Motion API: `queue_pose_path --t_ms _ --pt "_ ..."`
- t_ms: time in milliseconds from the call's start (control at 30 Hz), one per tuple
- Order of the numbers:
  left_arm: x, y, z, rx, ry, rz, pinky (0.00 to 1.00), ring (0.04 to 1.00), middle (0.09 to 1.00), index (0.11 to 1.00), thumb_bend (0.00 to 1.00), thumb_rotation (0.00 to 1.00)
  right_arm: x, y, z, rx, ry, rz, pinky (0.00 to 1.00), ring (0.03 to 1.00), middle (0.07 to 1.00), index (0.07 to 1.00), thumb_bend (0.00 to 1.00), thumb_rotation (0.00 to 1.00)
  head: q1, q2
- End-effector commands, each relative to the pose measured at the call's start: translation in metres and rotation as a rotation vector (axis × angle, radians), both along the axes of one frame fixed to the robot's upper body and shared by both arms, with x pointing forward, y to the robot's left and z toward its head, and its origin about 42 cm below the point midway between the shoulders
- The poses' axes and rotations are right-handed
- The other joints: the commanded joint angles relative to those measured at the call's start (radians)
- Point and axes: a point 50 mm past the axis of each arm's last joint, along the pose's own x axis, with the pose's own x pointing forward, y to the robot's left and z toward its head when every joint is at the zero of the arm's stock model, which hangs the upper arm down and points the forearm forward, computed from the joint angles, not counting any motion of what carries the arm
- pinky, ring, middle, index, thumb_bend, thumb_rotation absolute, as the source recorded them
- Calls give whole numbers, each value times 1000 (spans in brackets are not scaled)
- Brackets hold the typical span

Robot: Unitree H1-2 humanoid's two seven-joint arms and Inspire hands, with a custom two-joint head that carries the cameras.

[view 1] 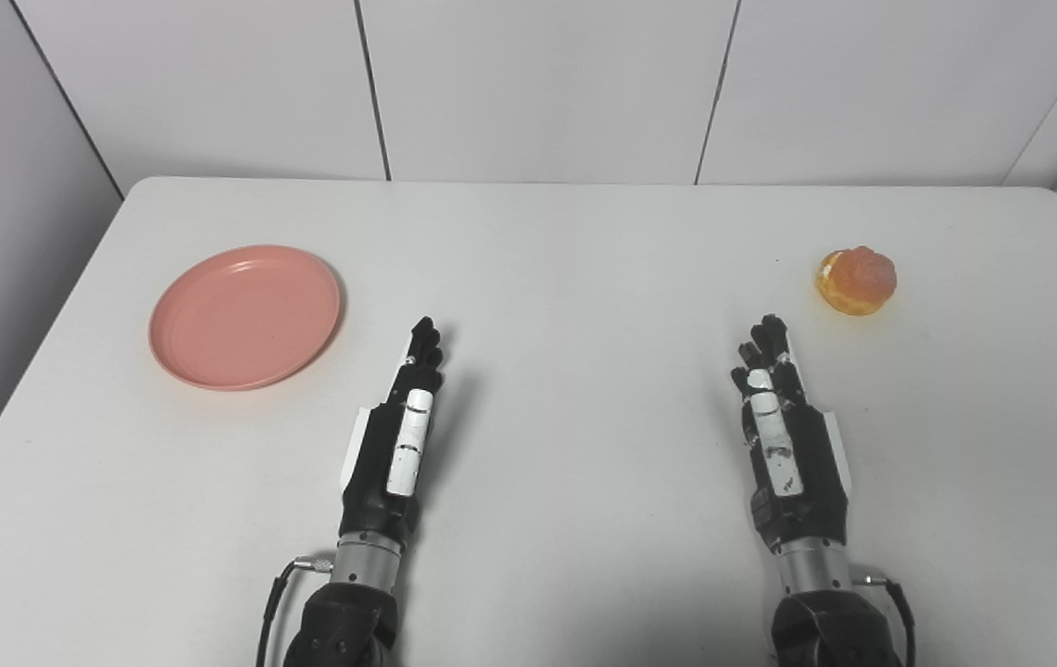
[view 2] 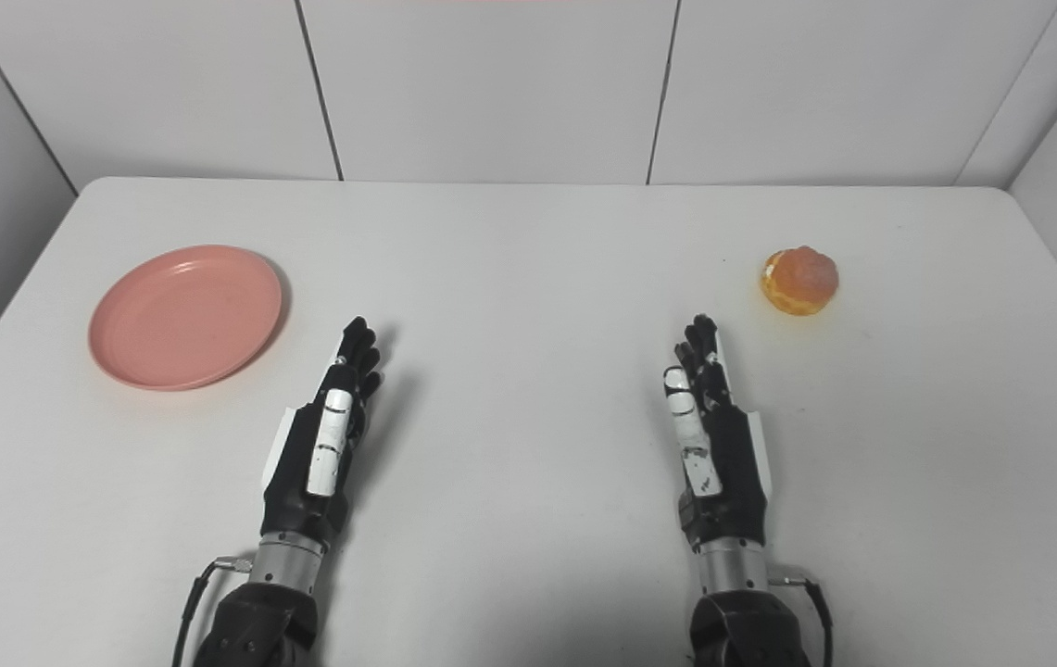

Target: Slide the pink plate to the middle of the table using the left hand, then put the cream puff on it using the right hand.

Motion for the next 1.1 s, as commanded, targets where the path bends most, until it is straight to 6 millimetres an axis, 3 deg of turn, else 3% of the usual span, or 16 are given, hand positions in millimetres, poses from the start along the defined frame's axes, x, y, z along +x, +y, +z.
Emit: queue_pose_path --t_ms 0,433,800,933,1033,1067 --pt "-1 0 -10 -9 12 3 1000 1000 1000 1000 557 1000 -6 -2 -15 -20 45 27 1000 1000 1000 999 608 801 0 -1" --pt "0 2 -12 -49 19 -17 1000 1000 1000 1000 599 1000 -6 -2 -13 -23 58 15 1000 1000 1000 977 621 795 -2 -4" --pt "-1 0 -11 -49 19 -5 1000 1000 1000 1000 567 1000 -5 -2 -14 -16 66 4 1000 1000 1000 969 638 791 -2 -6" --pt "-2 -2 -12 -34 14 -6 1000 1000 1000 1000 572 1000 -4 -4 -17 -5 50 -6 1000 1000 1000 967 631 773 54 -22" --pt "-4 -11 -12 -45 37 -28 1000 1000 1000 1000 552 1000 -5 -13 -19 -26 36 -3 1000 1000 1000 972 614 769 183 -53" --pt "-5 -14 -11 -44 47 -39 1000 1000 1000 1000 547 1000 -6 -16 -19 -32 30 -3 1000 1000 1000 979 599 777 183 -53"
